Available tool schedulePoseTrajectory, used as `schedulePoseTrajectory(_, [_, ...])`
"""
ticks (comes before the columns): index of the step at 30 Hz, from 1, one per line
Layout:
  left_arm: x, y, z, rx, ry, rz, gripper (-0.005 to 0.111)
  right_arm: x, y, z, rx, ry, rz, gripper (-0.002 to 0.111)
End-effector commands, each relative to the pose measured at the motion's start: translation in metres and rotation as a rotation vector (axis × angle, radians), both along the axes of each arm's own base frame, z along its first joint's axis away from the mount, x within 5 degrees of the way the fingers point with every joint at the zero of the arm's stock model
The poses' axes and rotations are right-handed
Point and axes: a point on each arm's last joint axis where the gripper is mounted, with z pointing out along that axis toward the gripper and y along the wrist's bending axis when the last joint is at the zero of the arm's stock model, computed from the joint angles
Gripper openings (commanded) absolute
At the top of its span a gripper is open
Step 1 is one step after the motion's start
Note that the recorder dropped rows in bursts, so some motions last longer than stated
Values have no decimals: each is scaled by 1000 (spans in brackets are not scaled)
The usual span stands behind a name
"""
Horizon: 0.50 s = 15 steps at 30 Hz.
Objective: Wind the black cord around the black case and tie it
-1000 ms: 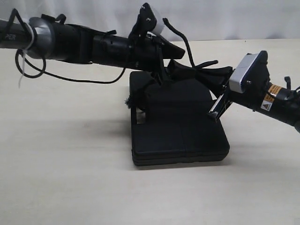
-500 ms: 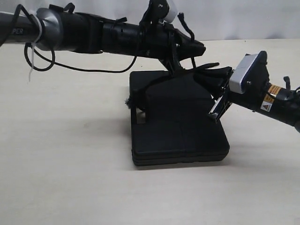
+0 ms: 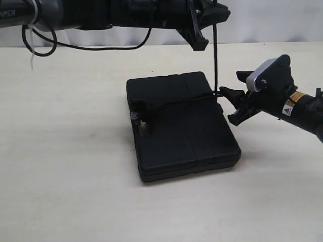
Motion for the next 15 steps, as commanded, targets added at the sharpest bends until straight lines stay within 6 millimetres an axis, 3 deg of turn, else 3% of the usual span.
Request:
schedulePoseTrajectory(1, [-10,1,30,-61,-69,-44,0,2,-6,4,55,5,-86,54])
schedulePoseTrajectory(9, [-16,5,48,-78,-103,-41,0,1,-4,12,174,43,-112,54])
schedulePoseTrajectory(15, [-18,6,54,-84,-113,-44,0,-6,14,26,304,-10,112,54])
